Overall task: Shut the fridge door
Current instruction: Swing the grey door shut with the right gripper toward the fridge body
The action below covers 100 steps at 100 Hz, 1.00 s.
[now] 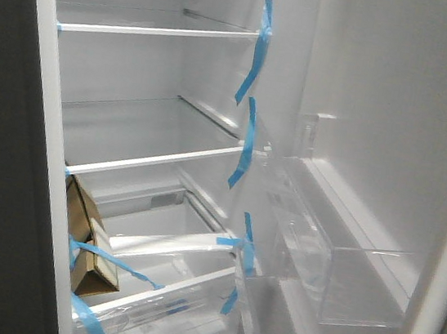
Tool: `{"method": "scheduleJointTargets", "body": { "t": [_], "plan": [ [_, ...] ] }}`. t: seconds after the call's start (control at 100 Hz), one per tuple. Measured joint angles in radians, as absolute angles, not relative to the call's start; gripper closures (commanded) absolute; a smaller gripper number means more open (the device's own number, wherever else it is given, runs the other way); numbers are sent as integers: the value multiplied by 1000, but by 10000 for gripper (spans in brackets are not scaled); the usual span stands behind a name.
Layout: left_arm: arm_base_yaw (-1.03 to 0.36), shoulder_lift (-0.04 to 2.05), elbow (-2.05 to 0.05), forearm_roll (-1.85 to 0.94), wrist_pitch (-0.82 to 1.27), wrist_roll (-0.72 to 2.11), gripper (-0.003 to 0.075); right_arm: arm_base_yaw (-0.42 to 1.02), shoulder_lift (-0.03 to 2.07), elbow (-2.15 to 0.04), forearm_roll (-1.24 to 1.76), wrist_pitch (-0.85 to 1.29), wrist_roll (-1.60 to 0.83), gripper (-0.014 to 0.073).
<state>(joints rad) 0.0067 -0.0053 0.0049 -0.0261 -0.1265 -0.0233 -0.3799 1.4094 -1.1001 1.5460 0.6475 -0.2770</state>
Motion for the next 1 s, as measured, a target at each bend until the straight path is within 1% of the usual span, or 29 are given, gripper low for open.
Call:
{"method": "scheduleJointTargets", "body": {
  "t": [0.35, 0.72, 0.84, 1.0],
  "plan": [
    [7, -5, 5, -26, -126, -23, 740, -240, 1476, -1173, 1554, 625, -281, 639],
    [7, -5, 5, -26, -126, -23, 740, -39, 1515, -1215, 1573, 615, -285, 639],
    [7, -5, 5, -26, -126, -23, 740, 3, 1515, -1216, 1581, 618, -328, 639],
    [7, -5, 5, -26, -126, -23, 740, 60, 1515, -1216, 1626, 562, -424, 639]
  ]
}}
